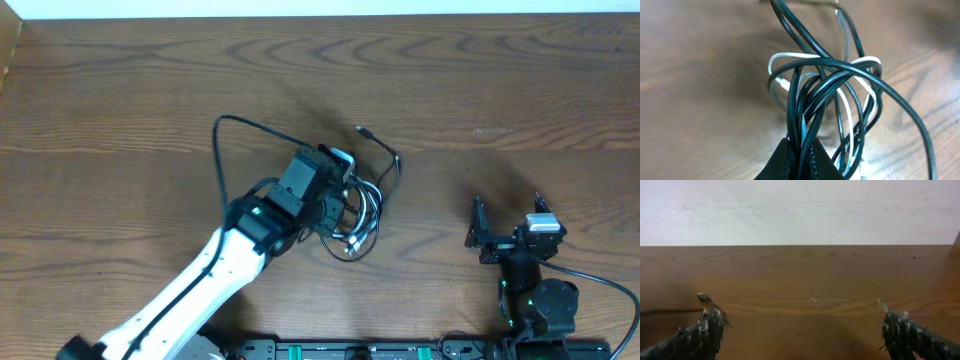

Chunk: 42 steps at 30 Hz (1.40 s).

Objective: Untangle cables
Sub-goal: 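Close the left gripper on the cable loops and lift them, then move the right gripper toward the cables held by the left gripper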

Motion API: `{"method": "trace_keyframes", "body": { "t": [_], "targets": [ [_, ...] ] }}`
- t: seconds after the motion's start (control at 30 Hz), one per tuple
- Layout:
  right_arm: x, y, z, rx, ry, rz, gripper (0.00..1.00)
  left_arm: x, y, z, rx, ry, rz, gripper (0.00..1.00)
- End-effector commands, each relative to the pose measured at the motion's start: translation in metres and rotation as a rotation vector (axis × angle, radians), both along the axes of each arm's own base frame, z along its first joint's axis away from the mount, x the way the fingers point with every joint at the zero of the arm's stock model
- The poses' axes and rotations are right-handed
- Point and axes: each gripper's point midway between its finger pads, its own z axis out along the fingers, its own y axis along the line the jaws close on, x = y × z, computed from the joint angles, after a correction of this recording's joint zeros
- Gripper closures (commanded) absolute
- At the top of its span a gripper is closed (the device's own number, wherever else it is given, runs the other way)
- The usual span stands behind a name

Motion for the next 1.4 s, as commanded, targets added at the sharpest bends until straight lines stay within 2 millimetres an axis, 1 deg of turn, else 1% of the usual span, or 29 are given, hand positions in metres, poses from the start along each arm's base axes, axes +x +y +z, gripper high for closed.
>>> {"method": "trace_keyframes", "body": {
  "t": [0.0, 0.1, 0.27, 0.63, 0.77, 0.97, 1.1, 1.27, 1.37],
  "targets": [
    [0.000, -0.001, 0.000, -0.016, -0.001, -0.005, 0.01, 0.011, 0.002, 0.034, 0.000, -0.132, -0.018, 0.93],
    [0.000, -0.001, 0.000, -0.016, -0.001, -0.005, 0.01, 0.010, 0.003, 0.044, -0.002, -0.172, -0.043, 0.93],
    [0.000, -0.001, 0.000, -0.016, -0.001, -0.005, 0.01, 0.010, 0.003, 0.054, -0.011, -0.209, -0.058, 0.93],
    [0.000, -0.001, 0.000, -0.016, -0.001, -0.005, 0.01, 0.010, 0.002, 0.058, 0.037, -0.267, -0.146, 0.92],
    [0.000, -0.001, 0.000, -0.016, -0.001, -0.005, 0.01, 0.005, -0.008, 0.067, -0.022, -0.280, -0.191, 0.93],
    [0.000, -0.001, 0.000, -0.016, -0.001, -0.005, 0.01, -0.004, -0.028, 0.089, -0.106, -0.352, -0.328, 0.92],
    [0.000, -0.001, 0.000, -0.016, -0.001, -0.005, 0.00, -0.008, -0.031, 0.097, -0.100, -0.405, -0.396, 0.93],
    [0.000, -0.001, 0.000, -0.016, -0.001, -0.005, 0.01, -0.011, -0.029, 0.106, -0.103, -0.438, -0.406, 0.92],
    [0.000, -0.001, 0.000, -0.018, -0.002, -0.008, 0.01, -0.020, -0.033, 0.115, -0.147, -0.445, -0.441, 0.92]
  ]
}}
